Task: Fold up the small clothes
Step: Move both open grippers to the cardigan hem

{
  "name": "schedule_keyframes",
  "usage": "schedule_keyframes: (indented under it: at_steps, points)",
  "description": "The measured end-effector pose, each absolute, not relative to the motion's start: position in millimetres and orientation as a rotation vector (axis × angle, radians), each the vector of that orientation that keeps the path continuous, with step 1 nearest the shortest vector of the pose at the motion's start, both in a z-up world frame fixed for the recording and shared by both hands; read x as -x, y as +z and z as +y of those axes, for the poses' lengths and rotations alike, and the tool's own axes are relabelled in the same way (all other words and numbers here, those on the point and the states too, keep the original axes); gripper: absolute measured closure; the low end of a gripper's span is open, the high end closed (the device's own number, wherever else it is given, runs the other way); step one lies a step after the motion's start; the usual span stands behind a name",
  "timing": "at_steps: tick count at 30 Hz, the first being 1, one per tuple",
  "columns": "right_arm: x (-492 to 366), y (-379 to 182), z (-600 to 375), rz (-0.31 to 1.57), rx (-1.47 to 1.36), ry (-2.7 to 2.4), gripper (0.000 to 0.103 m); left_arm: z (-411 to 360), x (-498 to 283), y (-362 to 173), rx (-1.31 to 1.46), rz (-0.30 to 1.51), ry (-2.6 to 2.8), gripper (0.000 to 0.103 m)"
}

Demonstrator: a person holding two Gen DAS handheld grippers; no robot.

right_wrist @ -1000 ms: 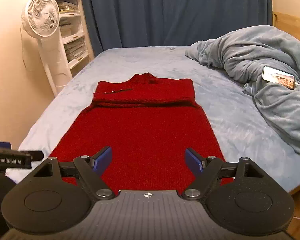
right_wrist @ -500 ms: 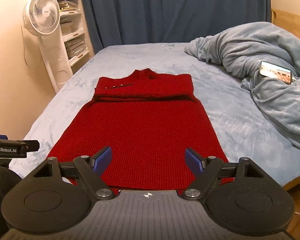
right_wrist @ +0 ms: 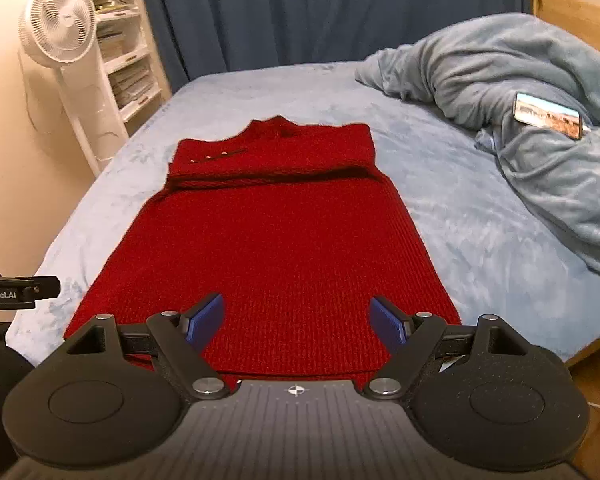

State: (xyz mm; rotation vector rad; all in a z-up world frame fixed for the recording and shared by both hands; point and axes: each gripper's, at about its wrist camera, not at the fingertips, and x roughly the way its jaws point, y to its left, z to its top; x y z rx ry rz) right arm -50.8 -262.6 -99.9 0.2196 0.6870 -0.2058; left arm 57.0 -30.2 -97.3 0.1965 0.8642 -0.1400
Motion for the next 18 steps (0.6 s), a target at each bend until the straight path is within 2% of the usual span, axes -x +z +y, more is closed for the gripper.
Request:
schedule_keyframes:
  at_steps: [10, 18]
  points:
    - [6.7, -129.1, -289.7, 0.731, -0.216, -0.257, 0.022, -25.5, -100.8, -129.7, -0.223, 0.893, -0.132, 0.0]
    - [-32.8, -175.4, -329.7, 0.799, -0.194, -0.292, 0.02, -9.8, -172.5, -185.5, -0.273, 0.922, -0.104, 0.0]
